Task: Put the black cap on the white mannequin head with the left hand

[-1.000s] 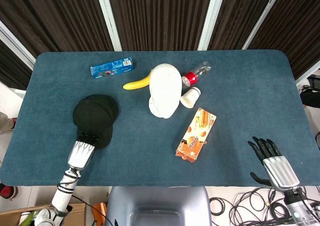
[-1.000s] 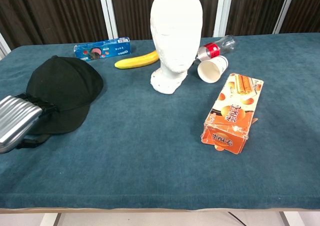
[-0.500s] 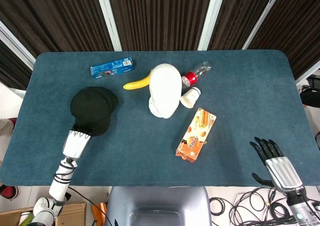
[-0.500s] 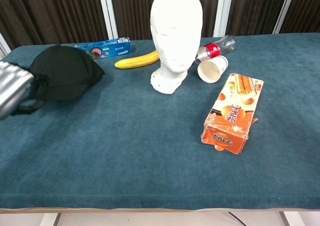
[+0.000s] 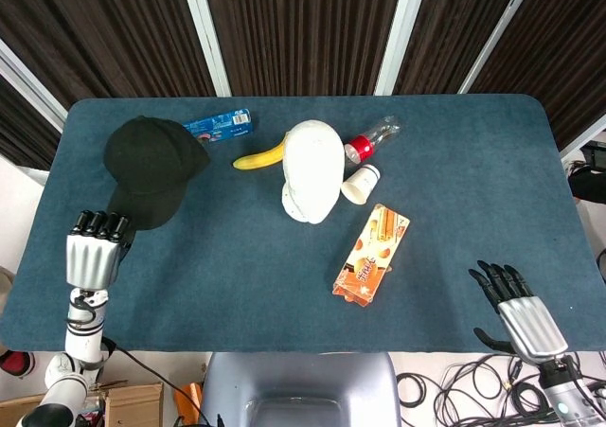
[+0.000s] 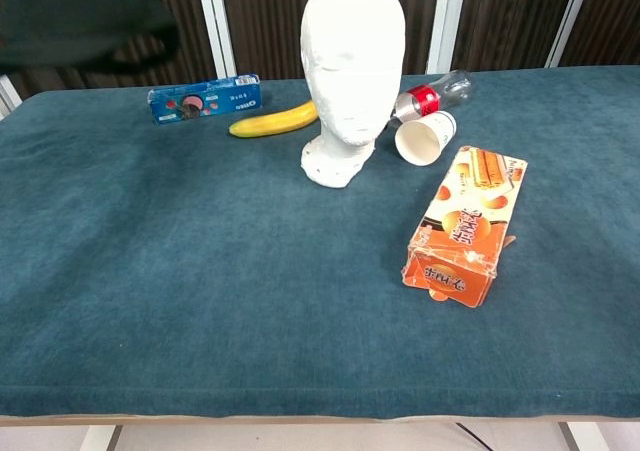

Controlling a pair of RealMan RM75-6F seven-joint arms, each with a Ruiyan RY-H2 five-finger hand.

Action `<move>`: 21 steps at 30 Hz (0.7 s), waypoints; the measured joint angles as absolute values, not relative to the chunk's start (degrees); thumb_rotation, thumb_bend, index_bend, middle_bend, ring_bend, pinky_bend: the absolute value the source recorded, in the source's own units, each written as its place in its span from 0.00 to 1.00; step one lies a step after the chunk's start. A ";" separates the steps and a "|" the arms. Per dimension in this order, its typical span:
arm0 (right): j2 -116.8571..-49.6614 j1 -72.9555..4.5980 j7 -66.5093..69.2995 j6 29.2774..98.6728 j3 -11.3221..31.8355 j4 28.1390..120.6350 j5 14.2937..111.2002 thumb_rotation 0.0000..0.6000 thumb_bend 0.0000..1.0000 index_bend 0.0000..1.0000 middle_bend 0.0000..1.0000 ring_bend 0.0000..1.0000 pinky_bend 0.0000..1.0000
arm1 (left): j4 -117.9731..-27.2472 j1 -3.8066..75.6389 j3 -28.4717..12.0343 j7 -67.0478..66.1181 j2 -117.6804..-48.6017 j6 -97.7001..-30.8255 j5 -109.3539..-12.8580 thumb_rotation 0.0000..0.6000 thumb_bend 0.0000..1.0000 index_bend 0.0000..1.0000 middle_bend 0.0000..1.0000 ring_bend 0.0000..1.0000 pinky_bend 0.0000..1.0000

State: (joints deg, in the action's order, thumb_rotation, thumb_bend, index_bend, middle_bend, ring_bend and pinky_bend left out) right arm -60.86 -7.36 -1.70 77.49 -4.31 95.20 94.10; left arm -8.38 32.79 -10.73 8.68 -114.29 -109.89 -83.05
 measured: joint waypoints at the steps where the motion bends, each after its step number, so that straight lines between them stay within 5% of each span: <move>1: -60.87 -7.36 -1.74 77.46 -4.31 95.21 94.06 1.00 0.18 0.00 0.00 0.00 0.00 | -8.72 33.19 -11.49 9.28 -113.72 -111.09 -82.42 1.00 0.60 0.77 0.76 0.66 0.63; 10: -61.08 -7.55 -2.23 77.10 -4.24 95.52 93.99 1.00 0.18 0.00 0.00 0.00 0.00 | -13.27 39.45 -15.64 11.33 -109.49 -117.39 -79.76 1.00 0.61 0.77 0.76 0.66 0.63; 21: -60.40 -7.64 -0.14 77.31 -3.99 95.31 93.70 1.00 0.18 0.00 0.00 0.00 0.00 | -21.98 51.59 -15.20 0.45 -106.27 -114.46 -83.15 1.00 0.61 0.77 0.76 0.66 0.63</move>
